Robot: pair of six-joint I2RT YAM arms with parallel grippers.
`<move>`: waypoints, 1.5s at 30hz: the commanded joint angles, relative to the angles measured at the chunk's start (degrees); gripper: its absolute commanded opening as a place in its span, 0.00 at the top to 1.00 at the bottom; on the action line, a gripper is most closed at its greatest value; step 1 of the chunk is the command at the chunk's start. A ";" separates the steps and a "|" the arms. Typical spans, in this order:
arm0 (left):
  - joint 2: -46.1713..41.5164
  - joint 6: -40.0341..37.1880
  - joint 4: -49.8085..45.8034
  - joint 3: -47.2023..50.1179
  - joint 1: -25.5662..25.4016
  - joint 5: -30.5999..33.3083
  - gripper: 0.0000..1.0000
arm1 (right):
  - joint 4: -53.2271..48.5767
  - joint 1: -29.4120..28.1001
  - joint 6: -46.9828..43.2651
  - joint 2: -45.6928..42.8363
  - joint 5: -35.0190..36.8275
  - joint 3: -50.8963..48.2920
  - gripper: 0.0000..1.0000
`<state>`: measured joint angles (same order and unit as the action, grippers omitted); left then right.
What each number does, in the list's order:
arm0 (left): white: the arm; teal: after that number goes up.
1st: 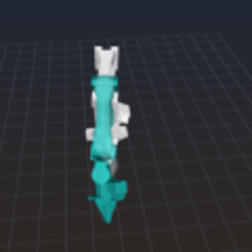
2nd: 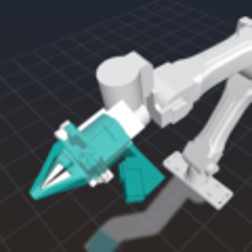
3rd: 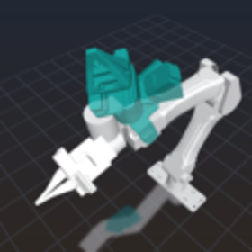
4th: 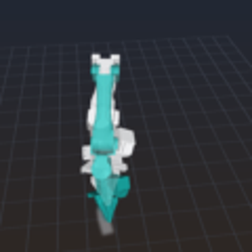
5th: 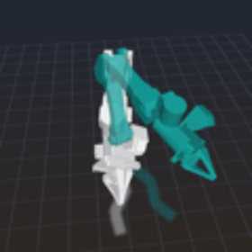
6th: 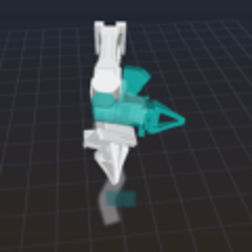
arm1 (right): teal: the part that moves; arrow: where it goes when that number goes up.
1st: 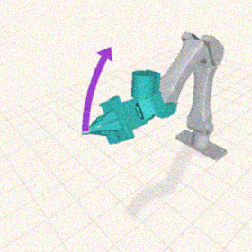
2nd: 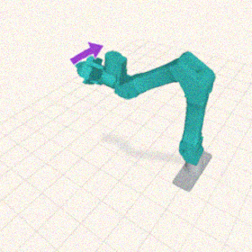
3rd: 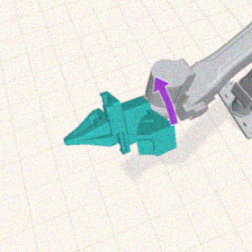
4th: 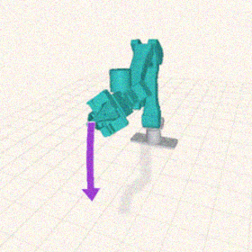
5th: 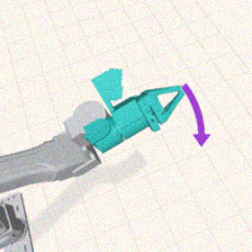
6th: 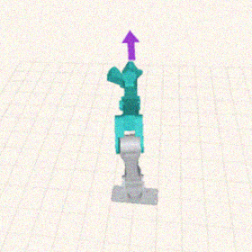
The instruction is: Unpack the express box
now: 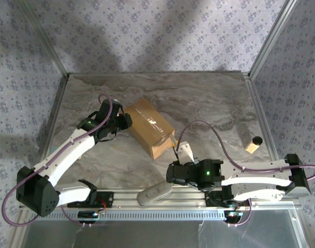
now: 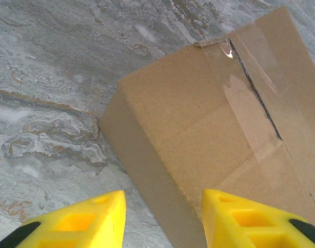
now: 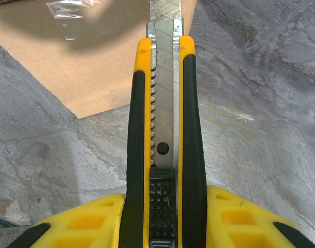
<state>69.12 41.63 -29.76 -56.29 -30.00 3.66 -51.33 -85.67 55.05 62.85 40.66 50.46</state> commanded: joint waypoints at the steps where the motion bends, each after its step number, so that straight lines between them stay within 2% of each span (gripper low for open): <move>1: -0.04 0.60 1.33 0.37 0.10 -0.32 0.57 | -0.08 -0.32 0.76 -0.02 0.75 1.93 1.00; 24: 0.38 1.01 1.81 0.89 0.05 -1.29 0.57 | 1.31 -0.14 -0.10 1.31 -0.77 2.19 1.00; 30: 1.37 -1.69 0.20 -2.40 1.29 -1.29 0.57 | 1.19 0.21 0.06 1.06 -0.98 2.10 1.00; 35: 6.08 -6.80 -4.08 -10.72 6.01 -1.03 0.56 | 1.25 0.43 0.08 0.96 -1.35 1.93 1.00; 39: 11.42 -9.03 -3.73 -16.13 9.17 -0.69 0.55 | 1.56 0.51 0.00 0.94 -1.16 2.08 1.00; 45: 20.53 -11.54 -3.29 -22.39 10.51 -0.79 0.53 | 2.00 1.34 -1.19 1.03 -2.16 2.41 1.00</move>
<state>86.30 32.93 -32.38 -75.85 -19.81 2.68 -49.47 -84.82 54.59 63.81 38.87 50.94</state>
